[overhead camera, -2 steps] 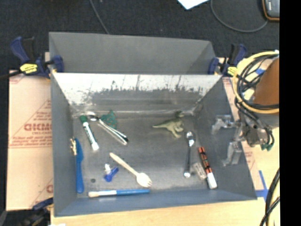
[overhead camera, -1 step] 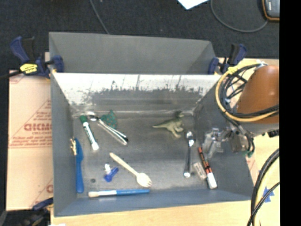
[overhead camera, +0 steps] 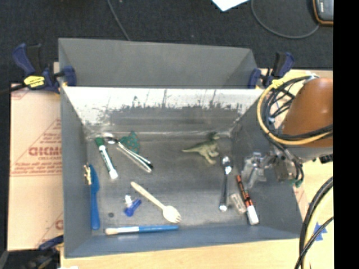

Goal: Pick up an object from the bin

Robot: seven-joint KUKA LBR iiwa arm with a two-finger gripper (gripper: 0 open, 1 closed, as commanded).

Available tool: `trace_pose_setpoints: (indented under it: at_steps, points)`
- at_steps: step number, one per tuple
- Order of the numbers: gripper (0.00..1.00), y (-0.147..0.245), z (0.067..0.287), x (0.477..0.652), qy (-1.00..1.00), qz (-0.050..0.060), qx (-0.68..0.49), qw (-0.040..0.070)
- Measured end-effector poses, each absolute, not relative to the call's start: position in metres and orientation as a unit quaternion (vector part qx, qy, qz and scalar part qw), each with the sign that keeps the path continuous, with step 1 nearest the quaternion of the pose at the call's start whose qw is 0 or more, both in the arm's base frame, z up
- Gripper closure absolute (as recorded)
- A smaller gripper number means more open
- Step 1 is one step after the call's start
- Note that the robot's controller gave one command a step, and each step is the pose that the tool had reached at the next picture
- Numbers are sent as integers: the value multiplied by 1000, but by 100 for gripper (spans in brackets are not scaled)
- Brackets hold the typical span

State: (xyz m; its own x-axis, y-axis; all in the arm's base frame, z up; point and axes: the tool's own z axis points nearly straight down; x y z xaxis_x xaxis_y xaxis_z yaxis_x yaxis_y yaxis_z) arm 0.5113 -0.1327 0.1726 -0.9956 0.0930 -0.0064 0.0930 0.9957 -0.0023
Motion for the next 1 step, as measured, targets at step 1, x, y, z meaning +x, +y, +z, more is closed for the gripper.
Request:
trace_pose_setpoints:
  at_steps: [1]
  points:
    - [100, -82, 163, 495, 979, -2, -202, 3]
